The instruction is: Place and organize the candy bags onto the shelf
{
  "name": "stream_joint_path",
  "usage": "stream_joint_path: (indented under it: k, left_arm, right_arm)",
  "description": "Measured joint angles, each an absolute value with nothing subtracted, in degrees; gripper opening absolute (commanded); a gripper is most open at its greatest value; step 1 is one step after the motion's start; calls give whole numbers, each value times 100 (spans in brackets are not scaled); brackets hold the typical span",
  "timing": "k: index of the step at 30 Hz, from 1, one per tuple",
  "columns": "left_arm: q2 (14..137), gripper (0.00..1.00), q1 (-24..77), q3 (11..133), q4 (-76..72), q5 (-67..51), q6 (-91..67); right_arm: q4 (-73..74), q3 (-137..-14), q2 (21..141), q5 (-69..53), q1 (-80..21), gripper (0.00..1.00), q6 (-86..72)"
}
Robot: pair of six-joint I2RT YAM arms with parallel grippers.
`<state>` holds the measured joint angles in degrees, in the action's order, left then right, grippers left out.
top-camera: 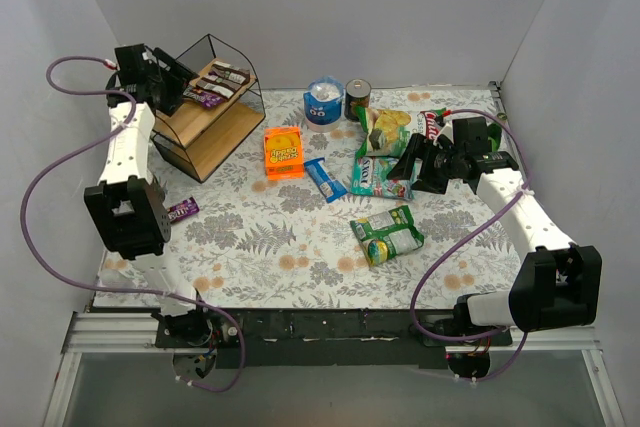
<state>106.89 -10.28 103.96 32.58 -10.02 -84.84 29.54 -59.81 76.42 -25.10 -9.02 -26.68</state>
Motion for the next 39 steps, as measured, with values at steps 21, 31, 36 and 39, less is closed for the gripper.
stream_joint_path:
  k: [21, 31, 36, 39]
  left_arm:
    - [5634, 98, -1055, 7430, 4877, 2502, -8475]
    - [5651, 98, -1066, 5601, 5470, 2528, -9515]
    - [5699, 98, -1066, 4954, 5072, 2143, -9647]
    - [5896, 98, -1066, 4676, 4661, 1837, -9539]
  right_arm:
    - [2978, -5892, 7647, -2729, -902, 88, -2877]
    - [2836, -5537, 7642, -2762, -902, 88, -3009]
    - [2838, -5430, 7612, -2762, -902, 87, -3030]
    - [2825, -5430, 7581, -2762, -902, 87, -3030]
